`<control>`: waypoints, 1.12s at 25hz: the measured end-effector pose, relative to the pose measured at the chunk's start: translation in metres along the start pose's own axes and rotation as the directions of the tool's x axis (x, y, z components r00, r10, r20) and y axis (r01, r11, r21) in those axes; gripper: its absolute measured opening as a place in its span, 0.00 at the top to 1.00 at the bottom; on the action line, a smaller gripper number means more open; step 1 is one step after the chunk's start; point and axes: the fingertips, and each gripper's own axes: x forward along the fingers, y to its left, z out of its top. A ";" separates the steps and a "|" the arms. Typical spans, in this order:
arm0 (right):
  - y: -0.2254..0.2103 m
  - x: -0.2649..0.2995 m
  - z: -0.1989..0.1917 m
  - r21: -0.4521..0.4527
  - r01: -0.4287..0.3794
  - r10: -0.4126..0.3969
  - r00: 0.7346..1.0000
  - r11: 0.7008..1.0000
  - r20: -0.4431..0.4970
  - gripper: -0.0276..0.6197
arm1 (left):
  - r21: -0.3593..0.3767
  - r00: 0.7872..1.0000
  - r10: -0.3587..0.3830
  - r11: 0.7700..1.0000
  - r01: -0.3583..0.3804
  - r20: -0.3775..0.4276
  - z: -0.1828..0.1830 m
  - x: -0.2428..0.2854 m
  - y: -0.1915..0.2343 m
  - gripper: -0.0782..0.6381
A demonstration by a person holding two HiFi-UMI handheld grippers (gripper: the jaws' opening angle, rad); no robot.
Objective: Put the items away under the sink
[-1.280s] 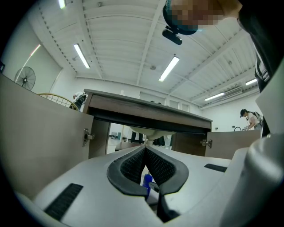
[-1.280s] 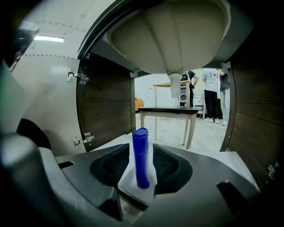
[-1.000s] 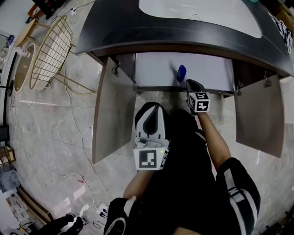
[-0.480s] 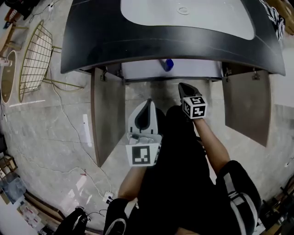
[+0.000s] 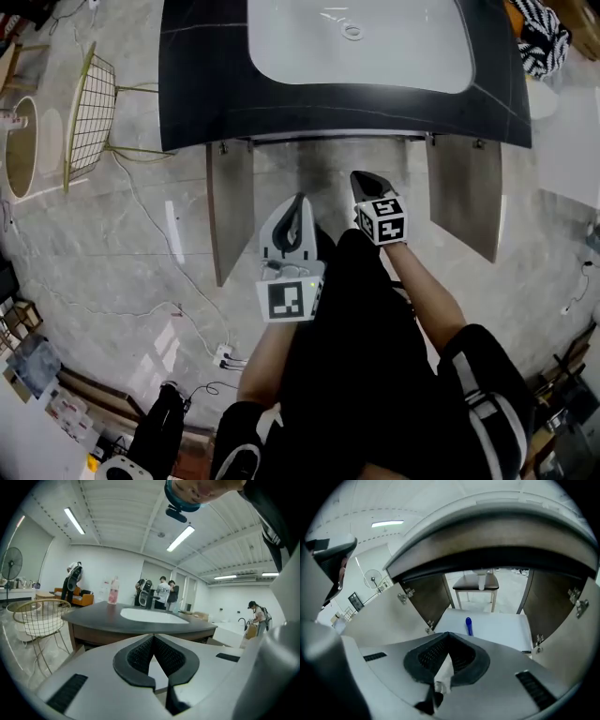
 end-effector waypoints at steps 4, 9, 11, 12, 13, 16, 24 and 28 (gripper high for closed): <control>0.020 -0.072 0.037 -0.009 -0.008 0.009 1.000 1.000 0.008 0.94 | 0.013 1.000 0.015 1.000 -0.015 -0.013 0.056 -0.033 -0.023 0.87; 0.048 -0.170 0.080 -0.025 -0.033 0.034 0.998 0.999 0.050 0.94 | 0.027 0.999 0.045 0.999 -0.045 -0.011 0.119 -0.084 -0.057 0.87; 0.061 -0.208 0.101 -0.032 -0.049 0.052 0.995 0.998 0.081 0.94 | 0.012 0.998 0.065 0.998 -0.065 -0.007 0.143 -0.105 -0.071 0.87; 0.067 -0.229 0.111 -0.035 -0.056 0.059 0.993 0.998 0.097 0.94 | 0.004 0.997 0.072 0.997 -0.072 -0.010 0.155 -0.118 -0.079 0.87; 0.073 -0.250 0.119 -0.038 -0.063 0.067 0.991 0.997 0.112 0.94 | -0.003 0.997 0.077 0.997 -0.077 -0.013 0.164 -0.131 -0.089 0.87; 0.088 -0.312 0.132 -0.053 -0.085 0.092 0.983 0.995 0.158 0.94 | -0.020 0.995 0.096 0.995 -0.096 -0.004 0.190 -0.174 -0.122 0.87; 0.117 -0.431 0.158 -0.111 -0.117 0.145 0.943 0.987 0.299 0.94 | 0.025 0.986 0.143 0.989 -0.145 0.087 0.239 -0.252 -0.187 0.87; 0.139 -0.480 0.177 -0.123 -0.123 0.161 0.910 0.985 0.383 0.94 | 0.044 0.986 0.121 0.991 -0.127 0.119 0.259 -0.275 -0.198 0.87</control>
